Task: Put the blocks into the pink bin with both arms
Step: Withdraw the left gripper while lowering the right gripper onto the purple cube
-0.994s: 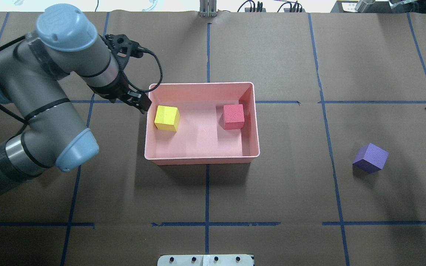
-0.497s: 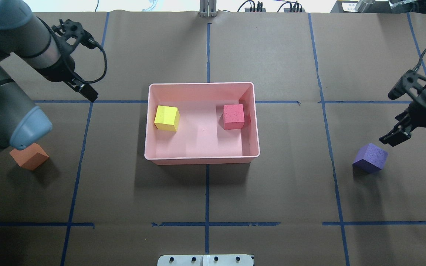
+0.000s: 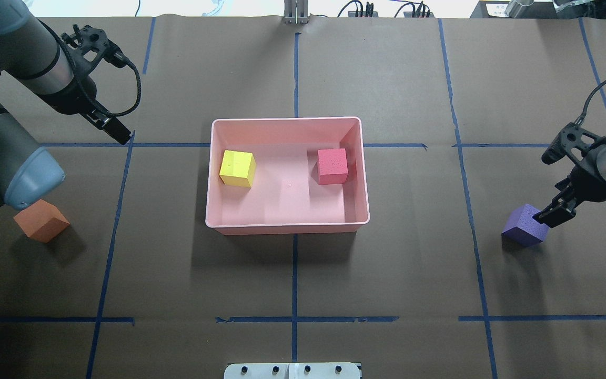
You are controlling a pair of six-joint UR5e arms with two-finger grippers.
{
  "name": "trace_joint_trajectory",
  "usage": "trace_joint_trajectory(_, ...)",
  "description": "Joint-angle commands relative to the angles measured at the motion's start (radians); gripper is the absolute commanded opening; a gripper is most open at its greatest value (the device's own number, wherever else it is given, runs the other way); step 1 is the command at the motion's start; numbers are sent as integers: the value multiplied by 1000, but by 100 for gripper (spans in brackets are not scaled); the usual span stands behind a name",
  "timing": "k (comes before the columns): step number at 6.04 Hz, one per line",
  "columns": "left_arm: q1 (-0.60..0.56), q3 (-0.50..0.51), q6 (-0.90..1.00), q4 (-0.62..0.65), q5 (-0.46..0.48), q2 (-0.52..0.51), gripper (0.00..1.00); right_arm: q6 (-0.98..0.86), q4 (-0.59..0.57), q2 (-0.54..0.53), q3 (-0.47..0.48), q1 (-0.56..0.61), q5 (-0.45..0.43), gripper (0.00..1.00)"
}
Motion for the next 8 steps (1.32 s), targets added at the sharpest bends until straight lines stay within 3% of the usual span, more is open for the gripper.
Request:
trace_joint_trajectory(1, 0, 0, 0, 0, 1, 0, 100, 0, 3, 10, -47, -49, -15, 100)
trace_joint_trajectory(3, 1, 0, -6, 0, -1, 0, 100, 0, 3, 13, -84, -92, -20, 100)
trace_joint_trajectory(4, 1, 0, -6, 0, -1, 0, 100, 2, 1, 34, -102, -100, -20, 75)
trace_joint_trajectory(5, 1, 0, -14, 0, -1, 0, 100, 3, 1, 42, -99, -98, -15, 31)
trace_joint_trajectory(6, 1, 0, -15, 0, 1, 0, 100, 25, -4, 59, -72, -95, -11, 28)
trace_joint_trajectory(8, -3, -11, -14, 4, 2, 21, 100, 325, -11, 126, 37, -94, 3, 28)
